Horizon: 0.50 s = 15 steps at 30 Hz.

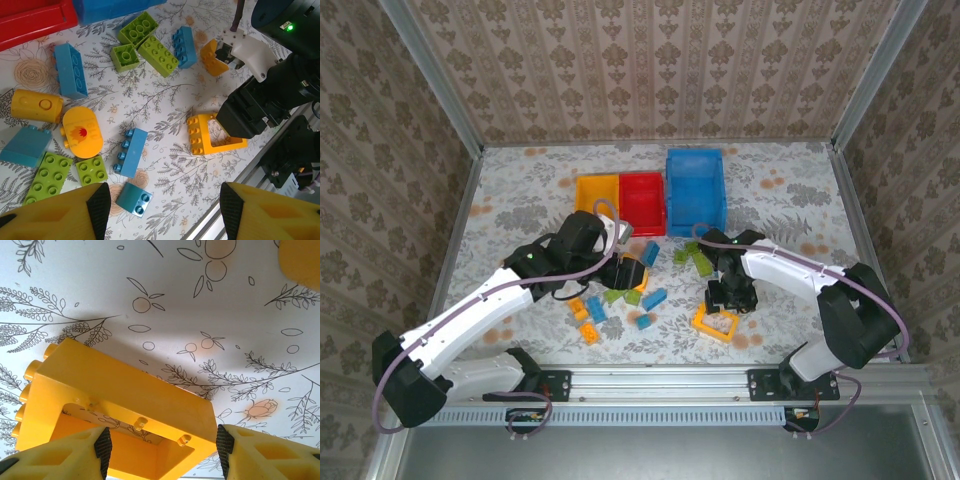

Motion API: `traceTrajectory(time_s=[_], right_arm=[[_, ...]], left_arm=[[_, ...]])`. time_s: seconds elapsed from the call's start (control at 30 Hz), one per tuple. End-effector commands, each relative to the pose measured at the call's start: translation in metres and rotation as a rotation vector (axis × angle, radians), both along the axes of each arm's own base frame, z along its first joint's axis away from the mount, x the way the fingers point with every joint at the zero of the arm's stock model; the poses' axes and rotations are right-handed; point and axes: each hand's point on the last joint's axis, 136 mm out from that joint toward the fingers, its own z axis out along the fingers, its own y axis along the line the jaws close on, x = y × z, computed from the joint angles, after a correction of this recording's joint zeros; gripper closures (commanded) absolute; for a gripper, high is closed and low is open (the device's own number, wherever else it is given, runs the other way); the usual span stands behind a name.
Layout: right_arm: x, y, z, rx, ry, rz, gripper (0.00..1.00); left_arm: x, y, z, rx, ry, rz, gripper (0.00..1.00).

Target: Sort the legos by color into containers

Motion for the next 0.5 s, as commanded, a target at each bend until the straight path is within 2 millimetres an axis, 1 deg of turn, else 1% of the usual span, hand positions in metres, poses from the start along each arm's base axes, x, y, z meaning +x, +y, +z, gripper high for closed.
traceTrajectory(time_s=[0.0, 0.13, 0.23, 0.33, 0.47], right_arm=[[-0.003, -0.002, 0.012, -0.008, 0.013, 0.062, 0.38], [-0.004, -0.005, 0.006, -0.036, 0.047, 0.133, 0.38], [-0.003, -0.003, -0.001, -0.042, 0.082, 0.187, 0.39], [-0.001, 0.004, -0.004, -0.023, 0.101, 0.228, 0.40], [0.001, 0.009, -0.008, -0.012, 0.112, 0.231, 0.41]], left_arm=[[0.002, -0.003, 0.000, -0.005, -0.005, 0.009, 0.37], [0.003, -0.006, 0.000, -0.012, -0.004, 0.004, 0.37], [0.003, -0.008, 0.000, -0.014, 0.001, 0.001, 0.37], [0.004, -0.009, 0.001, -0.016, 0.003, -0.002, 0.37], [0.000, -0.012, 0.002, -0.035, 0.014, -0.018, 0.37]])
